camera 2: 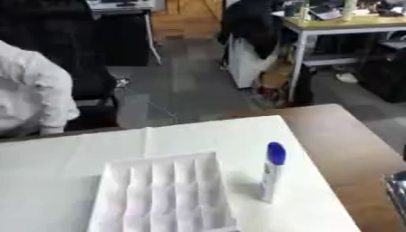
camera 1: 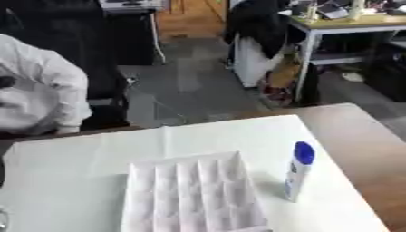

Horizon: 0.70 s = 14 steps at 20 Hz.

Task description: Pick up objects on the table and place them in the box.

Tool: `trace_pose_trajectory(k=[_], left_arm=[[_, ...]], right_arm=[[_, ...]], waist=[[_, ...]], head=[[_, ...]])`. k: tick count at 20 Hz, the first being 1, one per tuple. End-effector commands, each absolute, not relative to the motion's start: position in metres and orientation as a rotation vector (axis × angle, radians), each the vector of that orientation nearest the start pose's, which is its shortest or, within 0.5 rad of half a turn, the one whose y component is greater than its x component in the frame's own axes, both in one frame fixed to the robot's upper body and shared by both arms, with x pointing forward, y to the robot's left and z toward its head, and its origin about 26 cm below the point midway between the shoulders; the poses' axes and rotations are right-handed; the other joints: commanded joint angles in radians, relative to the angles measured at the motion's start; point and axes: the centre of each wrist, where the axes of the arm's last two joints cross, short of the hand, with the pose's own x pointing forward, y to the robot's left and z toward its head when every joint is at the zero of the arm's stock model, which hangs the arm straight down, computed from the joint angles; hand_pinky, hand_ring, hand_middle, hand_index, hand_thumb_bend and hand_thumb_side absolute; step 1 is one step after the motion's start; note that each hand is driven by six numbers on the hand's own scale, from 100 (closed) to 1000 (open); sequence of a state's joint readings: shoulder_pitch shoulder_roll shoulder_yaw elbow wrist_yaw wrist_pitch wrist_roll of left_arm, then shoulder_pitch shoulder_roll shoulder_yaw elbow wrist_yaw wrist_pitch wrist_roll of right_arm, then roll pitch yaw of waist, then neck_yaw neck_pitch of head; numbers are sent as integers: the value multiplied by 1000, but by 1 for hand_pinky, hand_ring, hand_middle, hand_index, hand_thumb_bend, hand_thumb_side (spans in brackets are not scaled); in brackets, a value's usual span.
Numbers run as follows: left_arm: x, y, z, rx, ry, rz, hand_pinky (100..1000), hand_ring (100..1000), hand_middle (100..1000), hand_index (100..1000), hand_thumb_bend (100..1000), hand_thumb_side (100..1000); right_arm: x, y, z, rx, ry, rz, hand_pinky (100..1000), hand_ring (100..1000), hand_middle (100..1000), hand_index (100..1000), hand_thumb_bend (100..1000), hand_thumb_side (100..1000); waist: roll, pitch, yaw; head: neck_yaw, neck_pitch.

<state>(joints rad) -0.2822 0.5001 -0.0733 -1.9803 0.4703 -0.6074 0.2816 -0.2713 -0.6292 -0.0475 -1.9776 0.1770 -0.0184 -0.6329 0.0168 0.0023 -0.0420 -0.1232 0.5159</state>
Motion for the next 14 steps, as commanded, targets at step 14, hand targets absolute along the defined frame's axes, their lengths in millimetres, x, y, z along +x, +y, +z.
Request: trace_pose_trajectory(k=[14], left_arm=[[295,275,207,408,3498,-97,649,690,803,872,521,1000]], right_arm=[[355,-355,225,-1272,-1821,398,766,882,777,962,782,892]], waist=[[-2,-12,7]], head=[[-39,5]])
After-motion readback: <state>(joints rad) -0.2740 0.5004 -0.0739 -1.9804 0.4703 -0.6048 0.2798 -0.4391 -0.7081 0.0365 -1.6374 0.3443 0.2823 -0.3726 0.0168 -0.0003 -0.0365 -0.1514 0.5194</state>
